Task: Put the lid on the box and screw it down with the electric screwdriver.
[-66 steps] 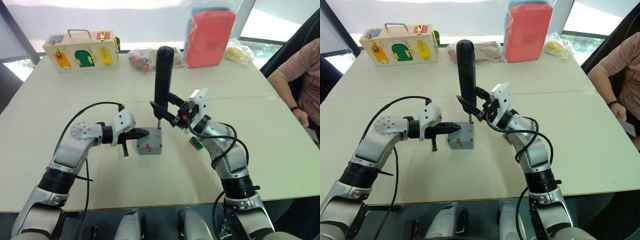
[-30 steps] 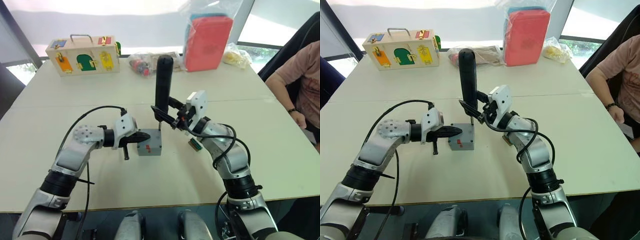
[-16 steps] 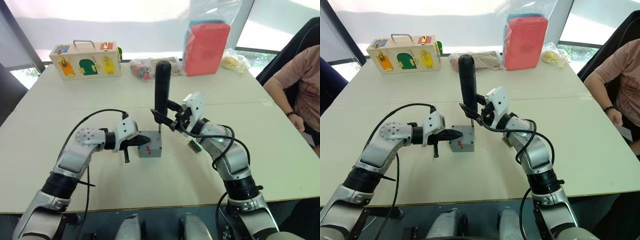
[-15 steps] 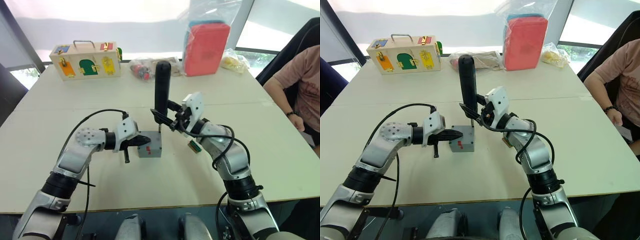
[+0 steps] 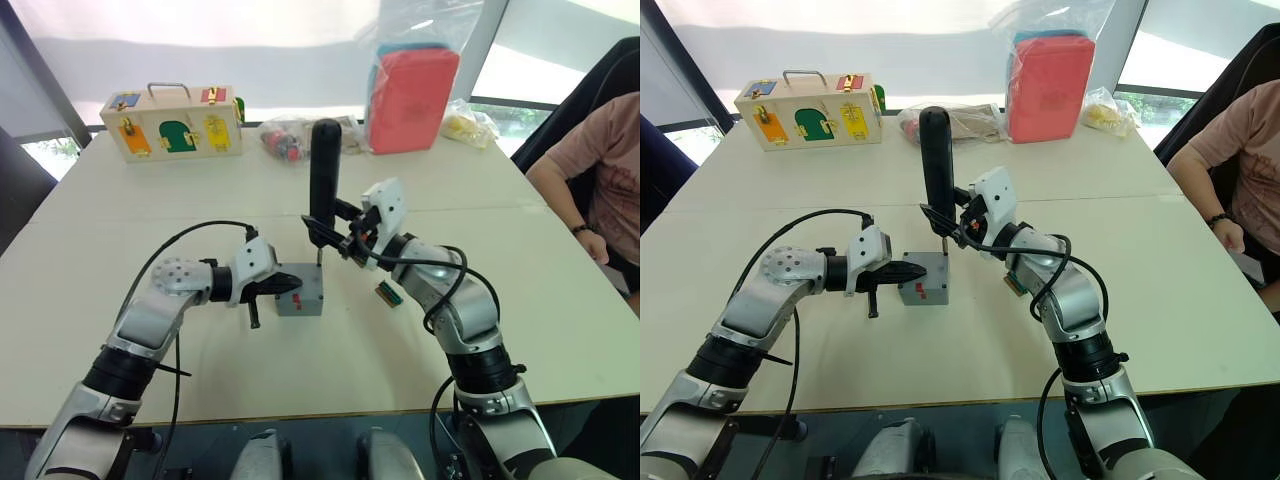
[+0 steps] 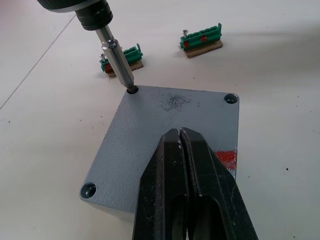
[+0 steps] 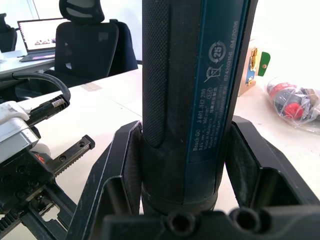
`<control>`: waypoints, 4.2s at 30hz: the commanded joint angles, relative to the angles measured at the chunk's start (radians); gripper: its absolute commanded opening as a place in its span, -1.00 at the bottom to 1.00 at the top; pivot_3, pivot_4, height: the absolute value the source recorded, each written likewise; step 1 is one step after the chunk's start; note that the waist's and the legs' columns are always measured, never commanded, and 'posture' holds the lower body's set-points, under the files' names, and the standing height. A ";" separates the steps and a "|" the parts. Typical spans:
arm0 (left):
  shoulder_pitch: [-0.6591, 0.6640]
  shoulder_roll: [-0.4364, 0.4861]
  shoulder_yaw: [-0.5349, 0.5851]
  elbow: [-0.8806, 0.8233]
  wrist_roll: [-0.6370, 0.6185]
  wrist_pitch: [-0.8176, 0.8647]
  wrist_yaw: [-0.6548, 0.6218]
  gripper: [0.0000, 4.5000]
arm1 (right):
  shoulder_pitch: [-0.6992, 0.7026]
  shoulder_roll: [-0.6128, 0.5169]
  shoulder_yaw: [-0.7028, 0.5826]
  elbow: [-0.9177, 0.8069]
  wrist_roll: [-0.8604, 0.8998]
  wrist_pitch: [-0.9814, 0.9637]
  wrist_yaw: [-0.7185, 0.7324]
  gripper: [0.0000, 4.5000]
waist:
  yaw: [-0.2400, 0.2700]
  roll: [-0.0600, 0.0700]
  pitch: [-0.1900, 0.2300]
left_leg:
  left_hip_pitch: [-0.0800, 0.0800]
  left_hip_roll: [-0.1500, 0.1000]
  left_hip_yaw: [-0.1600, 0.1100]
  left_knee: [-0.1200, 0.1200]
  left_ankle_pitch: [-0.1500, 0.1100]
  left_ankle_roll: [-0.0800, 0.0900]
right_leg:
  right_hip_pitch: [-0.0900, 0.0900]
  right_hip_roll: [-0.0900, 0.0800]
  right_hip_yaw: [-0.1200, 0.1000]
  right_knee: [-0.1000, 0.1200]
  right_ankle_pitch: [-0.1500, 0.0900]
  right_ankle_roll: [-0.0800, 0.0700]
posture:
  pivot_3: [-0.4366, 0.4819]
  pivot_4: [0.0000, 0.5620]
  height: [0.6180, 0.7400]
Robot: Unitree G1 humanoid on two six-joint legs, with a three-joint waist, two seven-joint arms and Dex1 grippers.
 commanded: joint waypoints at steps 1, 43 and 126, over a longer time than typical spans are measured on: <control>0.021 0.005 -0.034 0.012 0.034 0.026 -0.001 -1.00 | 0.049 -0.019 0.042 0.057 -0.021 0.071 0.007 -0.17 | 0.000 0.000 0.000 | 0.000 0.000 0.000 0.000 0.000 0.000 | 0.000 0.000 0.000 0.000 0.000 0.000 | -0.05 -0.47 0.83; -0.069 0.083 0.183 -0.260 -0.210 0.195 -0.020 -1.00 | -0.381 -0.493 -0.306 -0.145 0.379 0.910 -0.153 -0.17 | 0.000 0.004 0.032 | -0.022 -0.001 -0.001 0.000 0.001 -0.001 | -0.022 -0.004 -0.003 0.001 0.002 0.002 | -0.05 -0.47 0.83; -0.086 -0.055 0.079 0.234 0.016 -0.097 0.067 -1.00 | -0.036 -0.349 0.212 -0.281 0.082 0.535 0.161 -0.97 | 0.001 0.002 0.046 | -0.025 -0.004 -0.006 0.004 0.005 -0.007 | -0.022 -0.001 -0.007 0.003 0.004 0.002 | -0.05 -0.47 0.83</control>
